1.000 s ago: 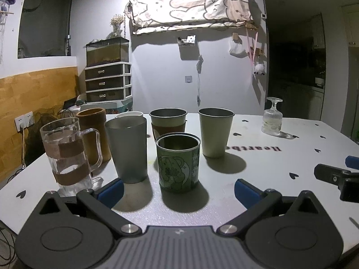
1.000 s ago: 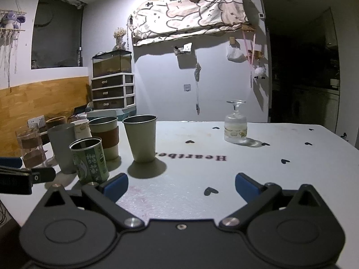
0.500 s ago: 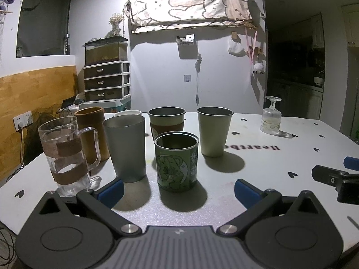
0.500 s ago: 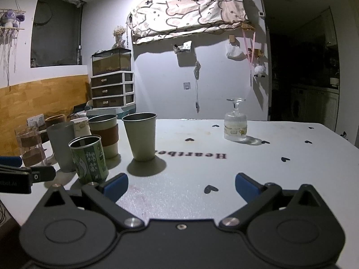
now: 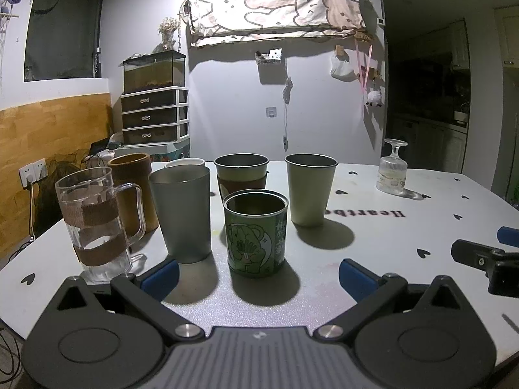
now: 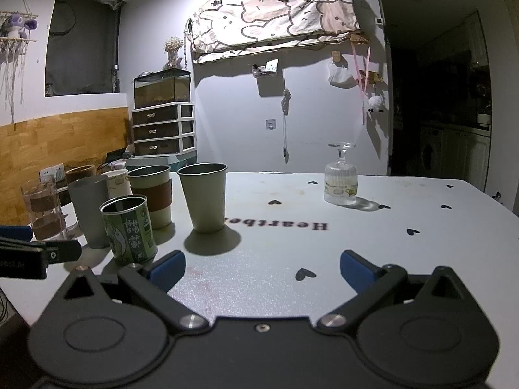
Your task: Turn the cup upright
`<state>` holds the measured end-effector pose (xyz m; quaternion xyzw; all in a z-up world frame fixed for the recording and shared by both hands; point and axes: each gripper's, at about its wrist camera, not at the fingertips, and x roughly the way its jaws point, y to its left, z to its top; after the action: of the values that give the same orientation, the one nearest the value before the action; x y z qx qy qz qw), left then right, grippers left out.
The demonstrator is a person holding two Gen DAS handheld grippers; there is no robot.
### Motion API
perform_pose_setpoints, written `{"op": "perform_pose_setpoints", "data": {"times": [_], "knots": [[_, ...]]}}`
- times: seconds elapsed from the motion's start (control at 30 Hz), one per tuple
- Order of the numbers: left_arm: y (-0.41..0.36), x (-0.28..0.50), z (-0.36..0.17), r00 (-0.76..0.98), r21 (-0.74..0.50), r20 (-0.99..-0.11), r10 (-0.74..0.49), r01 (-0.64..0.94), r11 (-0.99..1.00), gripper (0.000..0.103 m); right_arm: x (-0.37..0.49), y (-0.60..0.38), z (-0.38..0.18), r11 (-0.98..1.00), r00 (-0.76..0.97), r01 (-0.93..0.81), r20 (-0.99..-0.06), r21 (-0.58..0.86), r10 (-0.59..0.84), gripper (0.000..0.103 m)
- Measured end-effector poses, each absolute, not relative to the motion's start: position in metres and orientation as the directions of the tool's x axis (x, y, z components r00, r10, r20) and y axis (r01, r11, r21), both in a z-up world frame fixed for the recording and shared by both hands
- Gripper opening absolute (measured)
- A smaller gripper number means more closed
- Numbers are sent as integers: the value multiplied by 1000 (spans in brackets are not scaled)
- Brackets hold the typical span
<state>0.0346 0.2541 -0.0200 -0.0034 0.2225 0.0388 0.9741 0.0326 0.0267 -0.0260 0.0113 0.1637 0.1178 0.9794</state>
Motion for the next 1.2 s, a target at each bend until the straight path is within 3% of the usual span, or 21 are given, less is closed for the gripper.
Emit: {"op": "perform_pose_setpoints", "data": {"times": [1.2], "knots": [[254,36,-20,894,-1,-444,68,-76,997,103,33,28,-26,972,919,-226,-318,60,234,103]]}}
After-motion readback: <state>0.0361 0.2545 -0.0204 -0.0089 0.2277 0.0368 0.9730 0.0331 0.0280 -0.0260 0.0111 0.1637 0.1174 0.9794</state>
